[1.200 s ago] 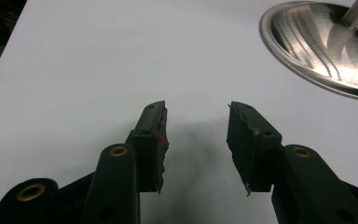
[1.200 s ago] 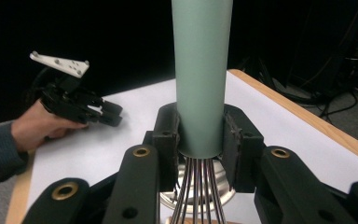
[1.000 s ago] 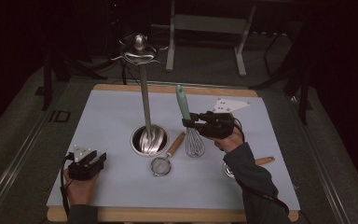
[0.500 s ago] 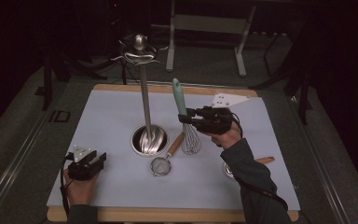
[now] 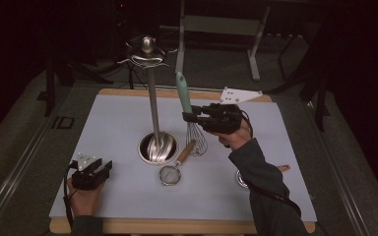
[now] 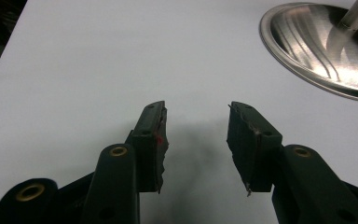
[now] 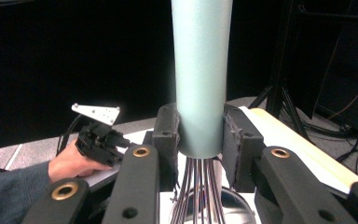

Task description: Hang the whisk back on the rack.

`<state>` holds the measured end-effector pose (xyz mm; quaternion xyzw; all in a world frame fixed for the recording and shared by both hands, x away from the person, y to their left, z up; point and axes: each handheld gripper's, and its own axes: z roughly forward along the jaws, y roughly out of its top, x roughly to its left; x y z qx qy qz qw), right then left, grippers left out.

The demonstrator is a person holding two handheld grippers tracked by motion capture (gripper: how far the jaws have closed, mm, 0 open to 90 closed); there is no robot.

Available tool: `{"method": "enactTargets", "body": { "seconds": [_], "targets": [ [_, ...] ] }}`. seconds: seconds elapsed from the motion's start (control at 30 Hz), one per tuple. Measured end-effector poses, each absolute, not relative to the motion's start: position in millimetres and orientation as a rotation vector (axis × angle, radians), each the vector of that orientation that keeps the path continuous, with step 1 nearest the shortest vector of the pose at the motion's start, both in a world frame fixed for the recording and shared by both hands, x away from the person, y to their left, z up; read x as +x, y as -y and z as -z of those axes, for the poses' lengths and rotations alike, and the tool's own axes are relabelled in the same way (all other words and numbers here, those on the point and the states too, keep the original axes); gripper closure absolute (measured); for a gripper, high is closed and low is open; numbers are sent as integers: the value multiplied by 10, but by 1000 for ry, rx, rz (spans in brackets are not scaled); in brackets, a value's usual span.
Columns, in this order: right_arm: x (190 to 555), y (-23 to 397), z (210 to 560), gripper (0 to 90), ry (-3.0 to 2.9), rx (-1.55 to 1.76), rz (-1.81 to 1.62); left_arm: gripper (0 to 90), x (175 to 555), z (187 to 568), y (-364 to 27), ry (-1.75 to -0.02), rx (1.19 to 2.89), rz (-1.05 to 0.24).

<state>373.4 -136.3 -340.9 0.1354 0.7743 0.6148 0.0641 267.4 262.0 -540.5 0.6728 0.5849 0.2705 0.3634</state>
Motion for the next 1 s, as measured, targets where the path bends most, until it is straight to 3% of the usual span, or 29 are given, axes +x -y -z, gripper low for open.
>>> {"method": "enactTargets", "body": {
  "seconds": [1.0],
  "targets": [
    [3854, 1147, 3173, 692, -2353, 387, -1890, 573, 2675, 5405, -2621, -1506, 1730, -694]
  ]
}}
